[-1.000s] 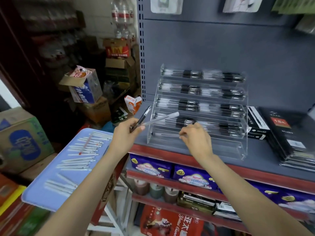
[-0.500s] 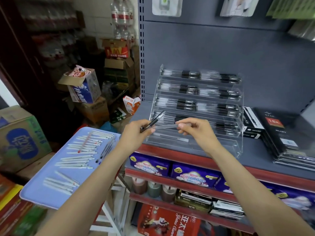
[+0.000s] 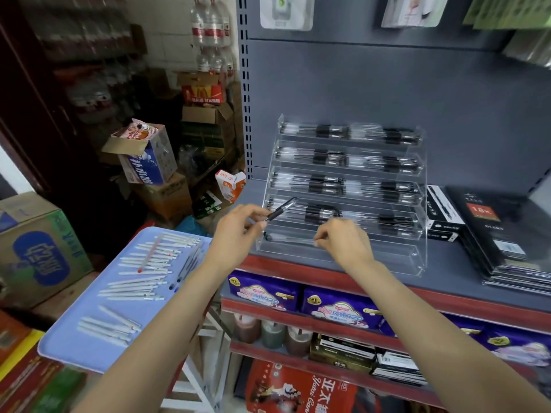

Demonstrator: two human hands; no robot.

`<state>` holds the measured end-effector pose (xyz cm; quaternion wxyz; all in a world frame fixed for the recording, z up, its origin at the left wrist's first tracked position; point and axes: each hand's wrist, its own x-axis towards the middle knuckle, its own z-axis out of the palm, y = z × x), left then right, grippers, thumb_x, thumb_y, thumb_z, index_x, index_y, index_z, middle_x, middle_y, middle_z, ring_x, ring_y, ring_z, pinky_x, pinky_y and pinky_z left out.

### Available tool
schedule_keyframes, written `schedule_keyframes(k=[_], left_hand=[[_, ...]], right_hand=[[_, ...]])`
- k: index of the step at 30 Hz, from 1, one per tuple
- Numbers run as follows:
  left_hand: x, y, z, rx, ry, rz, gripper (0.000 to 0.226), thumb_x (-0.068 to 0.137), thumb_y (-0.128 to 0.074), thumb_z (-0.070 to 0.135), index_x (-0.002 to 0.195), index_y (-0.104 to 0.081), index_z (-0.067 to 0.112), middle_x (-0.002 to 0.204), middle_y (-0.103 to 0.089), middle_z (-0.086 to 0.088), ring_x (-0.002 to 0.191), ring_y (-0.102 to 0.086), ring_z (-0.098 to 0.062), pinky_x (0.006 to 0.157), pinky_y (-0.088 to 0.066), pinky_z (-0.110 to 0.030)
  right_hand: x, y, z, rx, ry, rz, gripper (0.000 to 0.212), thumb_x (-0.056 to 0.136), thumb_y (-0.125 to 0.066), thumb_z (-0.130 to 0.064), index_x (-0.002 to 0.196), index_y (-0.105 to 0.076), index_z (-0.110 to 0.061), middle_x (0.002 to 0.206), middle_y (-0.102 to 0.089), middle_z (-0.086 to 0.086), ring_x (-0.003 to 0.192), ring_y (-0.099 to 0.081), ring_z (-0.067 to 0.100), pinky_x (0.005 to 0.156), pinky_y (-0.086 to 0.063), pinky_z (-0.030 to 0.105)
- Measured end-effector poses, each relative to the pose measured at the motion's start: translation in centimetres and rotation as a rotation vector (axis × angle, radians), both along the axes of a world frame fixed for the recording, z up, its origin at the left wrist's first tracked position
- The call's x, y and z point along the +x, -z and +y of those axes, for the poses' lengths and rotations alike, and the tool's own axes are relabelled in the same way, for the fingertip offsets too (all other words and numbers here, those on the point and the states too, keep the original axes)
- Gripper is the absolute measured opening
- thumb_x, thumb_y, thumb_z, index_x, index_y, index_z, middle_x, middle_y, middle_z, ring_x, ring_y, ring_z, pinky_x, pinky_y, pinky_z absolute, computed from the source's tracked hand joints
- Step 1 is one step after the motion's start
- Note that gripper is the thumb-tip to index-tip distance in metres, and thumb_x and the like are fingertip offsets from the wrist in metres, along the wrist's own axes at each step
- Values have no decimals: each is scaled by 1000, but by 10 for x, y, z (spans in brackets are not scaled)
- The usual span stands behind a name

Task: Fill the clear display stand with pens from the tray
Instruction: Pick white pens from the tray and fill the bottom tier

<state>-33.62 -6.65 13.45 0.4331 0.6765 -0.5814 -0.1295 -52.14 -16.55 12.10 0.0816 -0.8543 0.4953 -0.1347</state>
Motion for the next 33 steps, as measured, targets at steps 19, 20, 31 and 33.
schedule_keyframes(k=[19, 20, 31, 33], left_hand=[[-106, -17, -102, -15, 225, -297, 18, 90, -56, 7, 103, -67, 13, 100, -63, -3, 101, -54, -20, 90, -45, -30], [-115, -17, -110, 13, 237, -316, 19, 90, -56, 7, 104, -68, 12, 102, -63, -5, 102, -55, -21, 90, -44, -30], [-150, -3, -137, 197, 347, -386, 30, 94, -46, 5, 116, -65, 12, 116, -62, -9, 105, -60, -21, 90, -37, -17], [-150, -1, -135, 188, 351, -355, 32, 94, -45, 4, 117, -64, 12, 116, -60, -8, 107, -58, -21, 90, -34, -15]], right_hand=[[-134, -22, -41, -83, 355, -620, 55, 82, -67, -9, 131, -44, -12, 125, -45, 9, 111, -49, 19, 90, -37, 22], [-139, -20, -46, -12, 354, -613, 61, 83, -67, -11, 137, -38, -12, 130, -42, 10, 116, -49, 20, 94, -39, 27], [-148, -12, -60, 212, 212, -683, 60, 88, -53, 6, 141, -36, -16, 119, -52, 2, 104, -55, 14, 84, -44, 19], [-146, -11, -53, 79, 234, -657, 59, 86, -56, 4, 139, -39, -14, 128, -48, 6, 114, -51, 17, 99, -41, 25]])
